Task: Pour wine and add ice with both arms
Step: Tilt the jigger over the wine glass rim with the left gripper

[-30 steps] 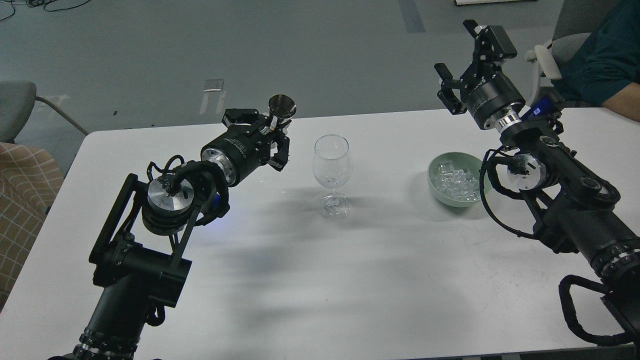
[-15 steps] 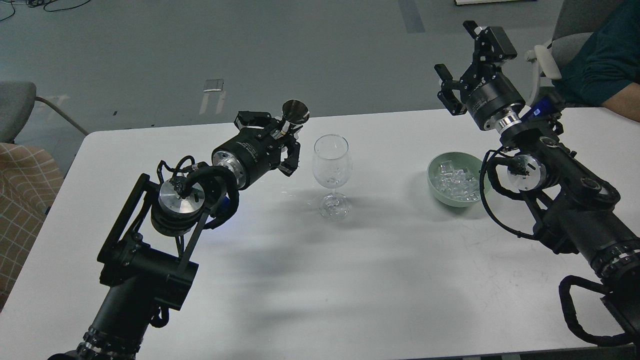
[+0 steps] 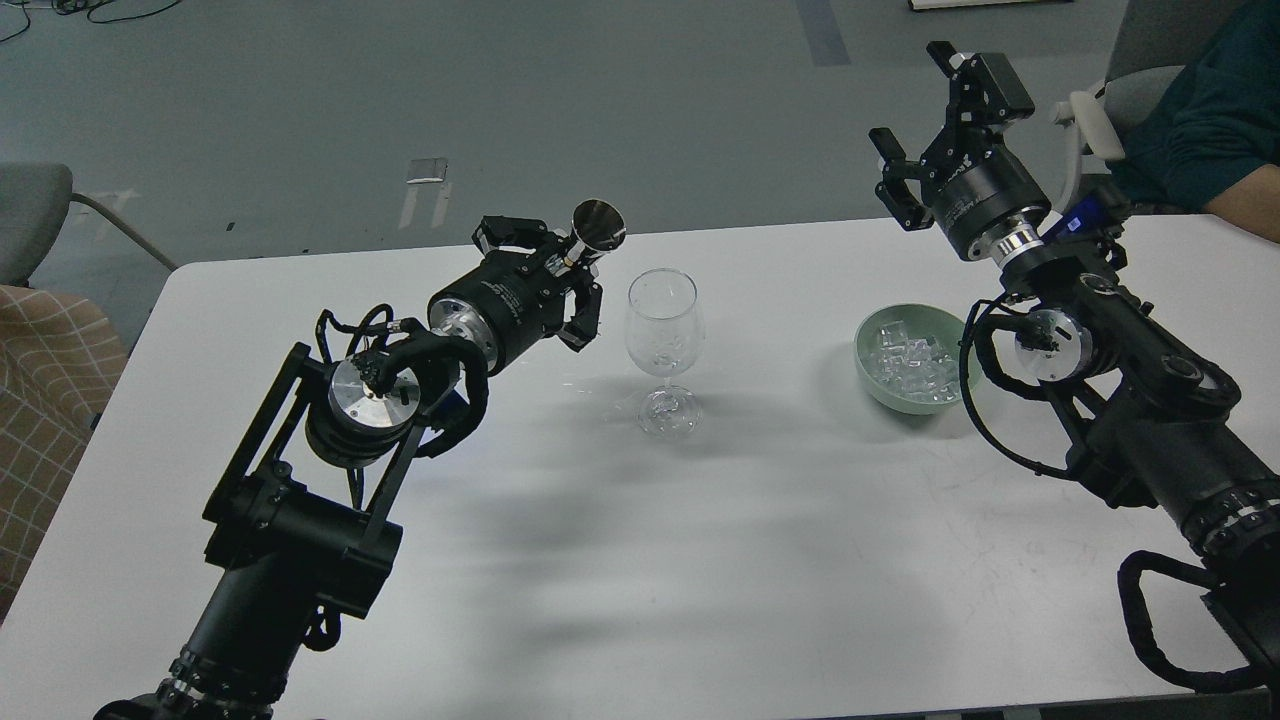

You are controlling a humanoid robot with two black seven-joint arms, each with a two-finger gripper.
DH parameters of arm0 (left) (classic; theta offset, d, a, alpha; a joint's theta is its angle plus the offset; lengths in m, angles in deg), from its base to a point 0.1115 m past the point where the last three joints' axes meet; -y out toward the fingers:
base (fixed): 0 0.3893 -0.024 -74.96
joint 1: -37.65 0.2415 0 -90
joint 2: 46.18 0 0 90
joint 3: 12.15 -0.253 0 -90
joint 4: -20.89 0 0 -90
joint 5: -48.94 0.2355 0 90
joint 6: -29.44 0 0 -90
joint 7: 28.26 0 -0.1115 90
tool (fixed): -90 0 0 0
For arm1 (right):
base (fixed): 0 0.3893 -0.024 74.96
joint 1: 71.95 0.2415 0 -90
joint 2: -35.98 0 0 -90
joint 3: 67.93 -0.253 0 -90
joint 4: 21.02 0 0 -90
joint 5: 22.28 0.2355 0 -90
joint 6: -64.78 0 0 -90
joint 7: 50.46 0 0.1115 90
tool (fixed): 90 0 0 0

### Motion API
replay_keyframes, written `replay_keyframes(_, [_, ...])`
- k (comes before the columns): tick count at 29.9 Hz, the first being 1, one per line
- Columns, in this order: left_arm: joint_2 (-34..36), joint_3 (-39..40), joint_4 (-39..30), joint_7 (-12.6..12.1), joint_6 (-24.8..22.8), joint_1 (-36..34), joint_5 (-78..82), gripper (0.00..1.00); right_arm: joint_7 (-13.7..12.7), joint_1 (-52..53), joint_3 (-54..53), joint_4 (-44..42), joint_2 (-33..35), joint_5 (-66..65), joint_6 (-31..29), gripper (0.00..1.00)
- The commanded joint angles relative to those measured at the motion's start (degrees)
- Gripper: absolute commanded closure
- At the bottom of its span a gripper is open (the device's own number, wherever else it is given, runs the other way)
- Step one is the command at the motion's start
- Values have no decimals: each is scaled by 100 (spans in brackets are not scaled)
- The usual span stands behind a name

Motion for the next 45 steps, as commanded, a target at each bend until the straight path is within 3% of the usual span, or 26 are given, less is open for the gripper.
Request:
replay_keyframes(1, [0,-31,1,8,-9,-5,16,100,0,0,-1,0,8,0,0,0])
replay_keyframes(45, [0,-418,-148,79,-212,-57,948,100,9,0,-1,0,-1,9,0,0])
